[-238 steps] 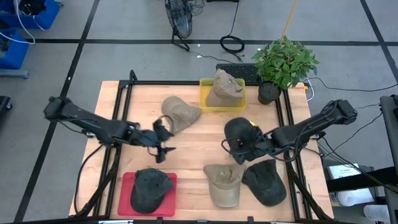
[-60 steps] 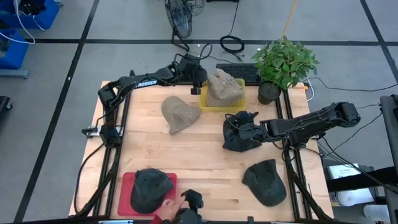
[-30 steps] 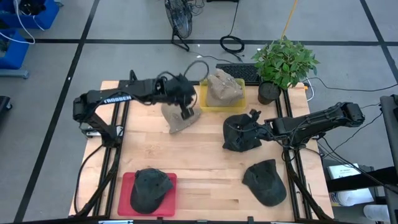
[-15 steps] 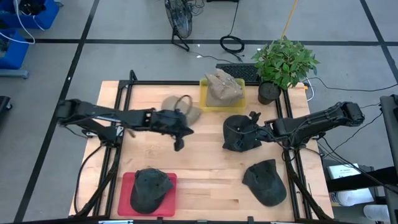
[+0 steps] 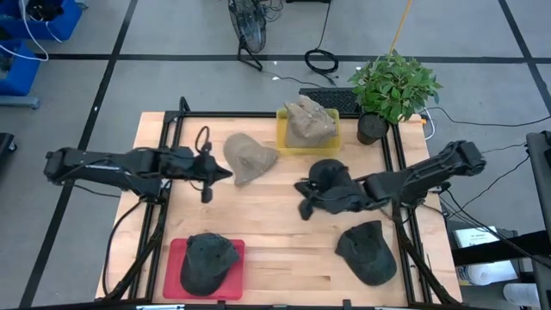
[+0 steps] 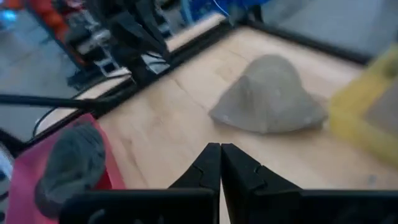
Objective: Pick & Place hat
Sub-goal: Put the black cap into the red bin
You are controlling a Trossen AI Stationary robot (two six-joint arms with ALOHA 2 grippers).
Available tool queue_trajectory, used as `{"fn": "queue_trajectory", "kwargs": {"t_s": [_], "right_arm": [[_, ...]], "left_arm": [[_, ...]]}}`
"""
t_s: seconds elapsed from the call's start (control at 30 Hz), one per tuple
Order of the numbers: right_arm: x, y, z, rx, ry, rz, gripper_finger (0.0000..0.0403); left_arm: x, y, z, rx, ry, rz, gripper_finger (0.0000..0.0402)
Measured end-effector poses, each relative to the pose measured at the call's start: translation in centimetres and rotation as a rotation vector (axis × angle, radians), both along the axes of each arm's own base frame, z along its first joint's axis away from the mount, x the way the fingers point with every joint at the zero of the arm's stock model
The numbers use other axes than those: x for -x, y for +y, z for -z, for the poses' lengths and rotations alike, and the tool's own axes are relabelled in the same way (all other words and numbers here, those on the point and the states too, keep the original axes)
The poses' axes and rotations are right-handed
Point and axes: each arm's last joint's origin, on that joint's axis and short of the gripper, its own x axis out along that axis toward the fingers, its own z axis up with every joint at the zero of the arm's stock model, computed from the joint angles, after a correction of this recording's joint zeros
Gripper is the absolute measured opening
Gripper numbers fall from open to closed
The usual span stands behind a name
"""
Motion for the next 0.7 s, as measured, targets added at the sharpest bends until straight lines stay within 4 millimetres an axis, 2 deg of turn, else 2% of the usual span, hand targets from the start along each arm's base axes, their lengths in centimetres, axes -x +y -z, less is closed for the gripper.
{"fn": "queue_trajectory", "kwargs": {"t_s": [0.13, 0.27, 0.53, 0.7], "right_arm": [[-1.8, 1.0, 0.7, -0.199, 0.21, 0.063, 0.0], [-1.8, 2.5, 3.3, -0.409, 0.358, 0.251, 0.0], [0.4, 5.0, 8.2, -0.786, 0.232, 0.789, 0.0], [1.4, 5.1, 9.8, -0.829, 0.265, 0.86, 0.0012]], "left_arm": [[1.3, 0.4, -0.4, -0.053, -0.012, 0.038, 0.0007], [1.6, 0.6, -0.6, -0.069, -0.023, 0.1, 0.0009], [1.8, 0.8, 0.1, -0.08, 0.054, 0.16, 0.0011], [2.0, 0.8, 0.5, -0.074, 0.099, 0.163, 0.0006]]}}
